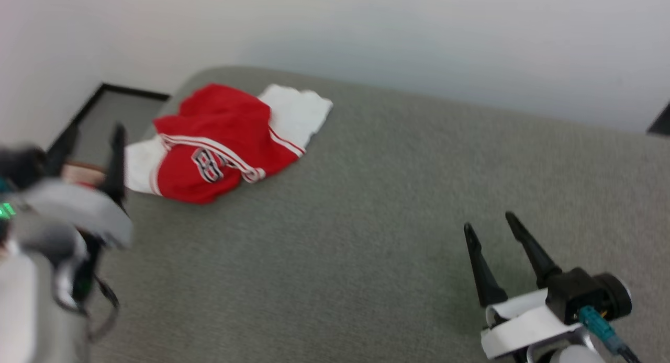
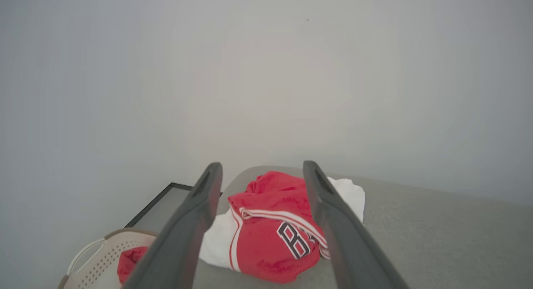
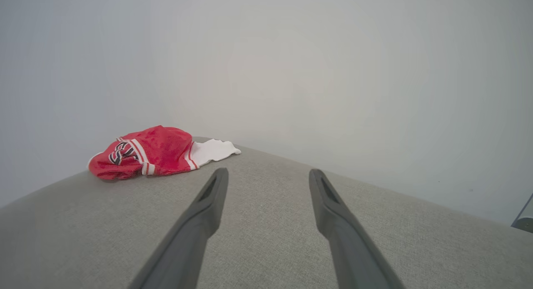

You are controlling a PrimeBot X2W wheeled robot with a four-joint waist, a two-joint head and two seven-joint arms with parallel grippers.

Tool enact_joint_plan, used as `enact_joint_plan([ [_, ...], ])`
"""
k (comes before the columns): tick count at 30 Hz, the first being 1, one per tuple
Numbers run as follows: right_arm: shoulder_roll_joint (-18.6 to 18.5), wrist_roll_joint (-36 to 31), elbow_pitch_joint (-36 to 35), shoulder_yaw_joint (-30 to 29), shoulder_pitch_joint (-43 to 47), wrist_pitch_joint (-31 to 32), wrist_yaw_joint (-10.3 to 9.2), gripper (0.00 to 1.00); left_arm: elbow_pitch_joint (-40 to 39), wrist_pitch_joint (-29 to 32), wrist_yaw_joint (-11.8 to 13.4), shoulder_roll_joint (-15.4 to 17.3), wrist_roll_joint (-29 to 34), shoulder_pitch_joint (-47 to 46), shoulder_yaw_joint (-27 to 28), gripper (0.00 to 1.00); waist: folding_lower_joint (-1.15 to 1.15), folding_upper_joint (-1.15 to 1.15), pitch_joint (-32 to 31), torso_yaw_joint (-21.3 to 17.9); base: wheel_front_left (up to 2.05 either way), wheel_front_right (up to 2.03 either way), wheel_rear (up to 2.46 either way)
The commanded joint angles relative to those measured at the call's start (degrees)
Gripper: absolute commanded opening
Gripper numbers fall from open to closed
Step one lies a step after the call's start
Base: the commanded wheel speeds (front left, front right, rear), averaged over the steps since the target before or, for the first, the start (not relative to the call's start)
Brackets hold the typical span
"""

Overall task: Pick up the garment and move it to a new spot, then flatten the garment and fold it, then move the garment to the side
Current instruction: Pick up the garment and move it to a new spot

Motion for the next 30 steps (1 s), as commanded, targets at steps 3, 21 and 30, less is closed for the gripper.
enact_joint_plan([
  [3, -0.13, -0.94, -0.84, 0.12, -2.64, 0.04, -0.06, 1.00, 2.14, 5.85, -0.35, 3.11, -3.21, -6.50, 0.66, 1.00, 0.00, 0.00, 11.43, -6.58, 0.00, 0.00, 0.00],
  [21, -0.09, -0.75, -6.03, 0.70, -9.15, 0.49, -0.06, 1.00, 28.89, 38.91, -0.73, 17.15, -16.19, -32.95, -2.48, 1.00, 0.00, 0.00, 28.11, -15.12, 0.00, 0.00, 0.00],
  [30, -0.08, 0.14, -8.38, 1.00, -10.16, 1.65, -0.06, 1.00, 39.13, 48.02, 1.26, 17.50, -16.92, -35.78, -4.26, 1.00, 0.00, 0.00, 31.18, -16.81, 0.00, 0.00, 0.00],
])
